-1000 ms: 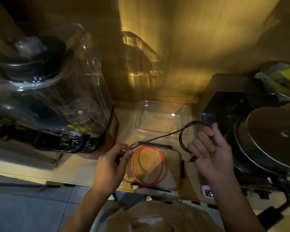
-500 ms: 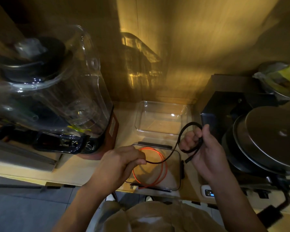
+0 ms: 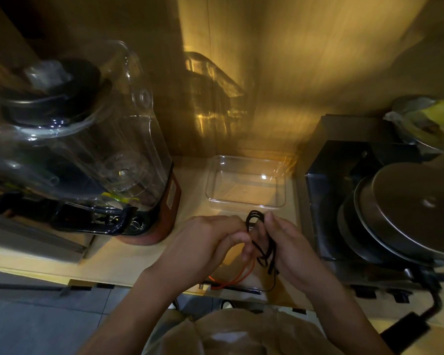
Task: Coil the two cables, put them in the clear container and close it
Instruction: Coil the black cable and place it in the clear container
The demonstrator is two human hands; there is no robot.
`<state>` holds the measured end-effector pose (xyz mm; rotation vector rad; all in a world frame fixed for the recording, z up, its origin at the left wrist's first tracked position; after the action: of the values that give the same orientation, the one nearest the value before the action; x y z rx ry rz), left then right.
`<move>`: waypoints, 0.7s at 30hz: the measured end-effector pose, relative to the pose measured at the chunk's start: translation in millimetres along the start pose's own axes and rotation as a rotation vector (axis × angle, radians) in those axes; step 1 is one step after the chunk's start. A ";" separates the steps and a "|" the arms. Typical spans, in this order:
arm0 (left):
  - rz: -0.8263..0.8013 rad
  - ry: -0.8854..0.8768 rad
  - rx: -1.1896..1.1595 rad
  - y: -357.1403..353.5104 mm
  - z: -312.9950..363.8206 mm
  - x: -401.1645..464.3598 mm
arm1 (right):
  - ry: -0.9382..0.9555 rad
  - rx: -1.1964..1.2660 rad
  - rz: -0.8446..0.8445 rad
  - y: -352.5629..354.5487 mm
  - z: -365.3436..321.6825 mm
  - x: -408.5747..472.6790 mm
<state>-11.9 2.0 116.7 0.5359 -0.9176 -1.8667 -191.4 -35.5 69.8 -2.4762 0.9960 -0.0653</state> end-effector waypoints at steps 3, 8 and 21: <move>0.030 0.037 -0.015 -2.0 1.6 3.9 | -0.036 0.014 -0.042 -1.5 4.7 0.6; 0.095 0.118 0.072 -2.5 1.1 8.3 | -0.077 0.030 -0.072 -7.4 5.0 -0.6; 0.128 0.194 -0.076 -5.6 -24.9 10.6 | -0.079 0.450 -0.179 0.1 1.6 -4.8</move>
<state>-2.6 -15.1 97.0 0.5869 -0.7320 -1.6948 -194.7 -31.7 68.9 -2.1259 0.6400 -0.2213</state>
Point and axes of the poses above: each hand's wrist, its own x-axis towards the middle knuckle, its own y-axis out of the back of the hand, z = x × y, the point moved 1 cm from there along x, towards the middle knuckle, and after that the axes turned 14 degrees about -z, right-handed, at the moved point
